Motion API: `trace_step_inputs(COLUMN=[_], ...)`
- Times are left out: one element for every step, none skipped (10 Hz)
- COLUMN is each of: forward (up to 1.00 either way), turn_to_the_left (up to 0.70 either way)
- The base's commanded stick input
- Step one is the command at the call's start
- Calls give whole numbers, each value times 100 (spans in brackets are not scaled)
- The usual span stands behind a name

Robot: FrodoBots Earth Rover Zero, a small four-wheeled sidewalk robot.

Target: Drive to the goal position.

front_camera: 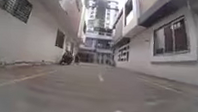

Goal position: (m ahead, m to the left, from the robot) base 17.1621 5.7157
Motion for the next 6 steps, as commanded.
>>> trace_step_inputs(forward=[100, 100, 100, 100, 100, 100], turn_to_the_left=[5, 5, 5, 5, 5, 5])
